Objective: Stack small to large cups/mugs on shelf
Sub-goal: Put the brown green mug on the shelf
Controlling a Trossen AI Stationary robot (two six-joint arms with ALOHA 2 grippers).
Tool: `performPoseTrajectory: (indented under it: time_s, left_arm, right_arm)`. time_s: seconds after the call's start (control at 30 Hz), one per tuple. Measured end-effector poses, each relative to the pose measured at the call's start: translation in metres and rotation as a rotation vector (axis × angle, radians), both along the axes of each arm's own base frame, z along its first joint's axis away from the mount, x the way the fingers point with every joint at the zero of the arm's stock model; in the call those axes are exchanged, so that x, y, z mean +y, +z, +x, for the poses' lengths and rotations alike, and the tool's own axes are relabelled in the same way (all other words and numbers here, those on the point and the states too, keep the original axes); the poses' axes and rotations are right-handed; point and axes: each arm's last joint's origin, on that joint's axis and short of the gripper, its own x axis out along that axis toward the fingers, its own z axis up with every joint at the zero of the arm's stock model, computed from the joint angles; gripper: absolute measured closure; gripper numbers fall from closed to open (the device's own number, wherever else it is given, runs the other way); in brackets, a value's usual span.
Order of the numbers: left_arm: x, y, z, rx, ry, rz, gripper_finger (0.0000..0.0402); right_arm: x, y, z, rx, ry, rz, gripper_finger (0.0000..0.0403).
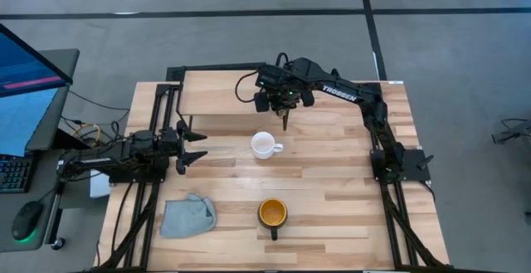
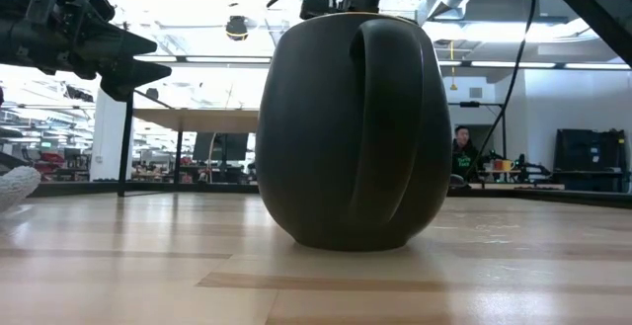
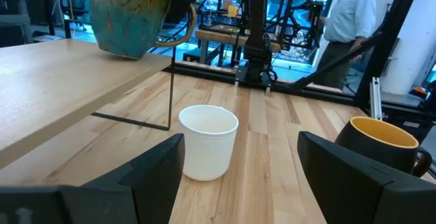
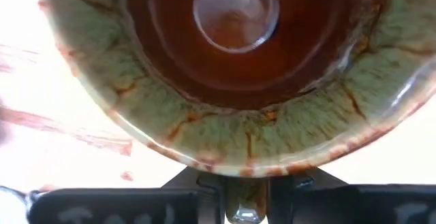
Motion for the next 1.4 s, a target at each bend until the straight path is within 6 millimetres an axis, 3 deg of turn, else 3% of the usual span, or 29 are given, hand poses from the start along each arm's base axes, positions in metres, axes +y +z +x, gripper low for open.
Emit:
performPoseTrajectory:
  time_s: [0.7, 1.4]
  left_arm:
    - [0.000, 0.000, 0.000, 0.000, 0.000, 0.000, 0.0125]
    - [0.000, 0.000, 0.000, 0.003, -0.017, -0.001, 0.0125]
  right_arm:
    - [-0.001, 0.003, 0.009, -0.105, 0.018, 0.022, 0.0259]
    - [-0.016, 0.004, 0.008, -0.141, -0.015, 0.009, 0.0219]
